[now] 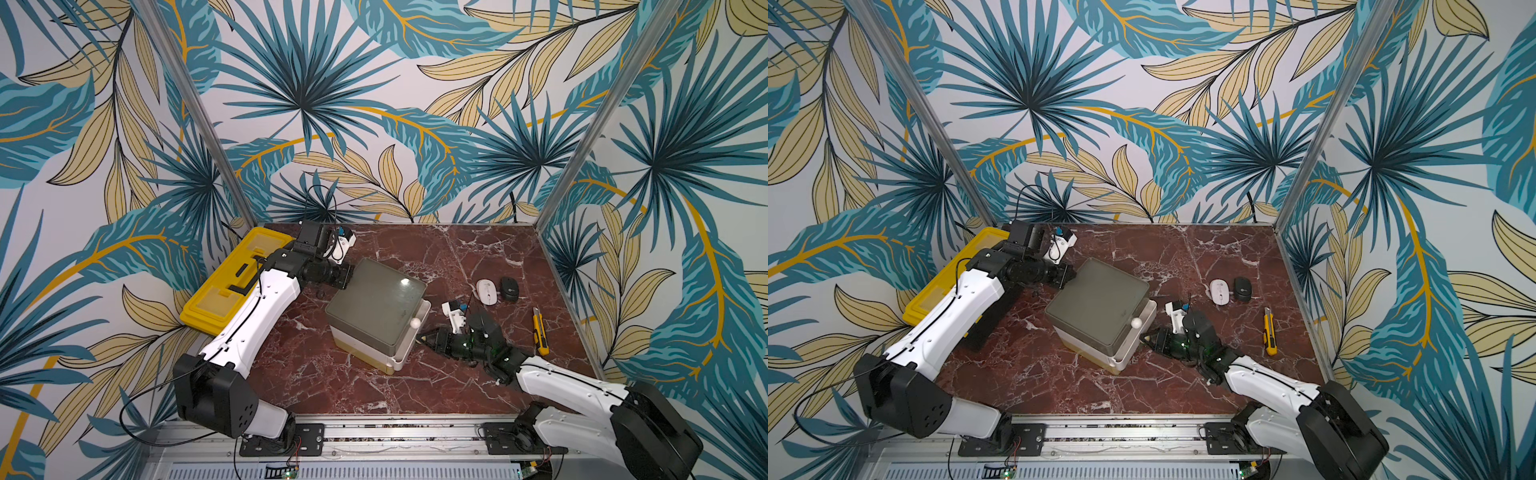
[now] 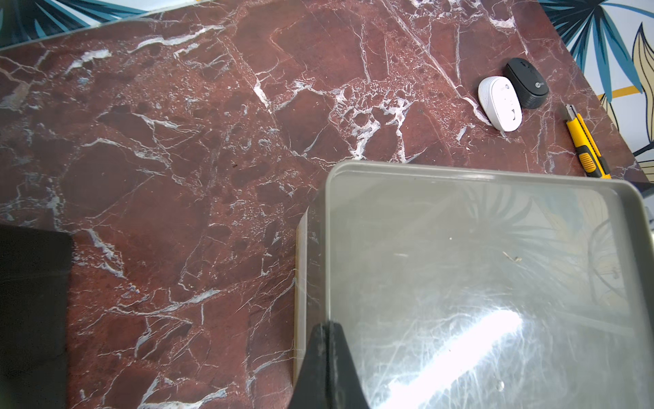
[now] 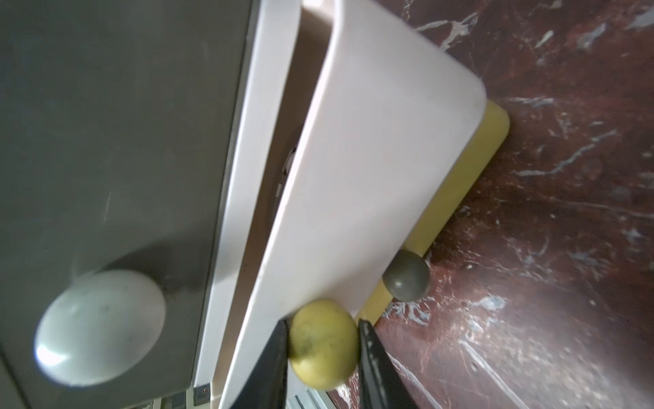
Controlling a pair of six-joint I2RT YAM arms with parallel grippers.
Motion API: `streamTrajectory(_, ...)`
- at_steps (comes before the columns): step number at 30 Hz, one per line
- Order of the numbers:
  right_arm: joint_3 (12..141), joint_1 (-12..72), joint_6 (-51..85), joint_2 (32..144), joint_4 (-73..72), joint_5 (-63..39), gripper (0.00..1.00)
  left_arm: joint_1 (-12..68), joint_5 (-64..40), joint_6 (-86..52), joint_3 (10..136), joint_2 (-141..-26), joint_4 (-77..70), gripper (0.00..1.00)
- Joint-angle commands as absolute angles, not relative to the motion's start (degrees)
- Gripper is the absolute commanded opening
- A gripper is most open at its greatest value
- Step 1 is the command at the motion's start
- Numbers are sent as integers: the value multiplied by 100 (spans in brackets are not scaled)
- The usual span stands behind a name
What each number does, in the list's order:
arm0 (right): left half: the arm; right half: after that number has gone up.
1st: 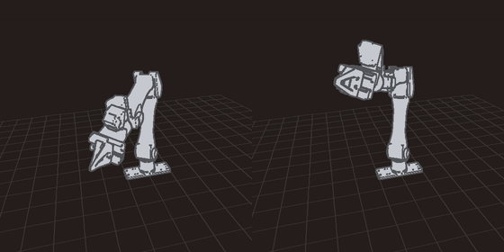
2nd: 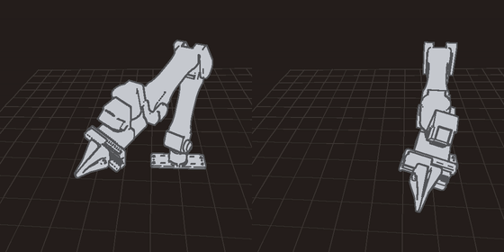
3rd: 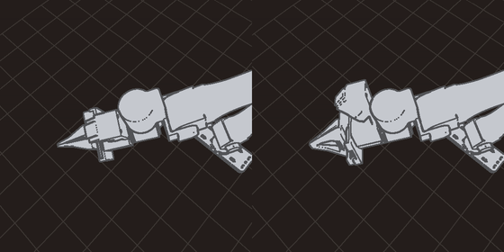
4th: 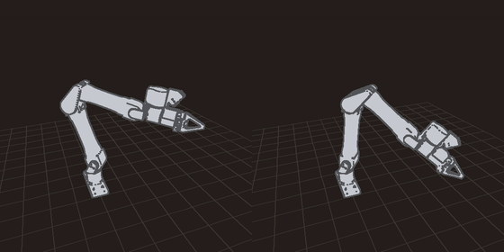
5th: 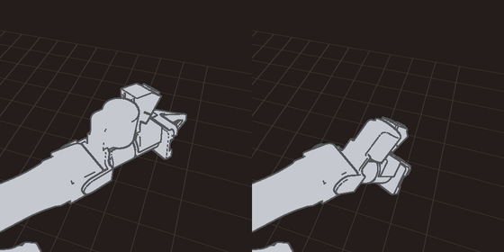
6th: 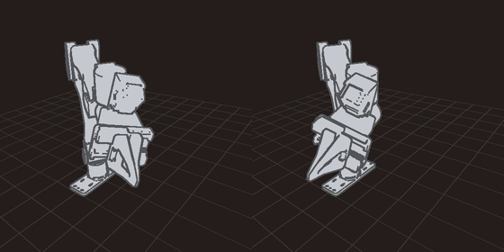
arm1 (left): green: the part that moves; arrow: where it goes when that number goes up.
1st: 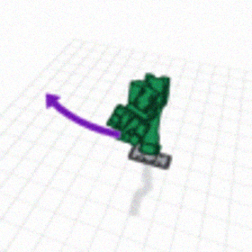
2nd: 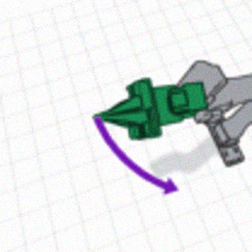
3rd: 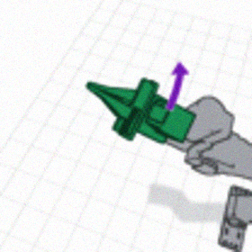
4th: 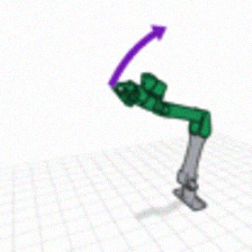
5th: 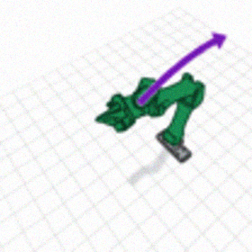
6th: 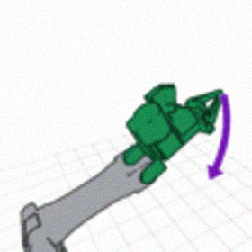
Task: Take the mice out of the drawer
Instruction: Open the drawer in the storage box.
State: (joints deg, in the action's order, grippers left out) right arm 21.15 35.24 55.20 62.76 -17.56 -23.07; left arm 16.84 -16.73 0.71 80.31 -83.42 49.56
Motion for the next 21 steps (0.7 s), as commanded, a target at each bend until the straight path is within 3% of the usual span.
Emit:
streamTrajectory(1, 1960, 3532, 5359, 5701, -1062, -2176, 18, 1748, -1809, 61, 7970, -8481, 5618, 0)
streamTrajectory(12, 2000, 3521, 5124, 3439, 2009, -1705, 18, 1744, -1745, 77, 7980, -8465, 5630, 0)
streamTrajectory(21, 1964, 3532, 4963, 2701, 3295, -1656, 18, 1702, -1428, 62, 8016, -8447, 5635, 0)
